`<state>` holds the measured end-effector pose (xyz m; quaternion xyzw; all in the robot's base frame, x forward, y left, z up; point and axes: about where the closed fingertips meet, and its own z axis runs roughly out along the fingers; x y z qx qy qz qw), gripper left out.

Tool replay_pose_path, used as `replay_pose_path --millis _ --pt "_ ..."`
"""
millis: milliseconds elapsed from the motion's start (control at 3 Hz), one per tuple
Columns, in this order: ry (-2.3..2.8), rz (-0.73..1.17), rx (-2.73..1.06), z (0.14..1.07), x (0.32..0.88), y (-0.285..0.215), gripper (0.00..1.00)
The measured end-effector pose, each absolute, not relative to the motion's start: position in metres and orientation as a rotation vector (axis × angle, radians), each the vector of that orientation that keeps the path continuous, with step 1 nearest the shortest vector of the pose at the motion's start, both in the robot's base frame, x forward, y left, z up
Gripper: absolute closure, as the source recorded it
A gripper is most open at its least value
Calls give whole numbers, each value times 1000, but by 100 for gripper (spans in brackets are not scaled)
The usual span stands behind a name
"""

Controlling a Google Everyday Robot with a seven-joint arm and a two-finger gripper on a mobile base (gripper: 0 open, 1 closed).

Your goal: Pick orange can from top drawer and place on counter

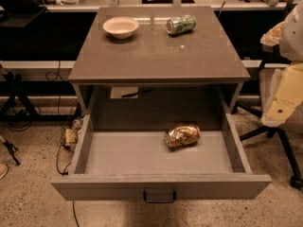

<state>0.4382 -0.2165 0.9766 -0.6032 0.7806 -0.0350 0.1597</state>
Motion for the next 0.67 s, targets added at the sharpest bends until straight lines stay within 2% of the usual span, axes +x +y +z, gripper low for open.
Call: replay_pose_path --millis 667 --pt "2207 -76 -1720 969 444 -218 0"
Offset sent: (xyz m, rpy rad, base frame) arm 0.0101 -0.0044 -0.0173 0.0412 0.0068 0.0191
